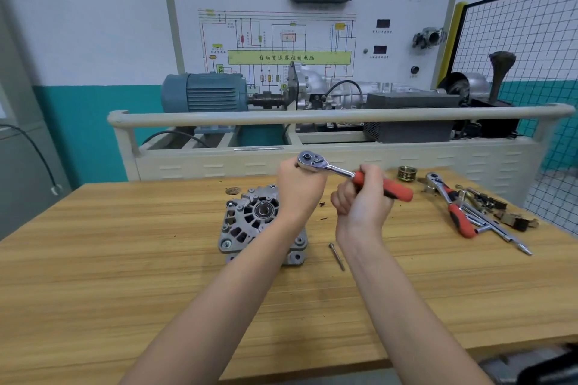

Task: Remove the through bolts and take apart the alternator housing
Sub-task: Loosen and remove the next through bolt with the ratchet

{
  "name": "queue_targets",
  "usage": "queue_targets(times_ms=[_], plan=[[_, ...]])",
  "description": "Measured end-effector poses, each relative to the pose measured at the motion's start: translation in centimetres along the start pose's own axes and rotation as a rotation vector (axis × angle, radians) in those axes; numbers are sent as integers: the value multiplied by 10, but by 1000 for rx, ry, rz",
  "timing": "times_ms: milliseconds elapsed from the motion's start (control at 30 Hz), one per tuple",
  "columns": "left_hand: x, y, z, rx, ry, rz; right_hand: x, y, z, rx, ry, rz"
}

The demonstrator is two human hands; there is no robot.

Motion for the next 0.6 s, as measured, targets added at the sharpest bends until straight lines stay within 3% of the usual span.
queue_targets(times_ms=[100, 200, 300, 400, 600], plan=[[-12, 7, -4, 26, -245, -1, 10, -14, -27, 149, -103, 136], [-24, 10, -11, 48, -479, -23, 32, -24, -53, 362, -335, 379], [-28, 12, -14, 58, -618, 48, 48, -25, -67, 501, -515, 475], [-22, 7, -13, 3, -555, 112, 48, -21, -65, 485, -480, 407], [-7, 5, -6, 61, -137, 15, 14, -6, -20, 65, -20, 66]])
Point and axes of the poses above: each hand's wrist, its own z-axis away from the middle knuckle, its own x-axis out of the palm, y = z × x, the point moved 3 cm from there along -z, towards the middle knuckle, and after that the axes turned 13 degrees about x, right-handed, at the moved point
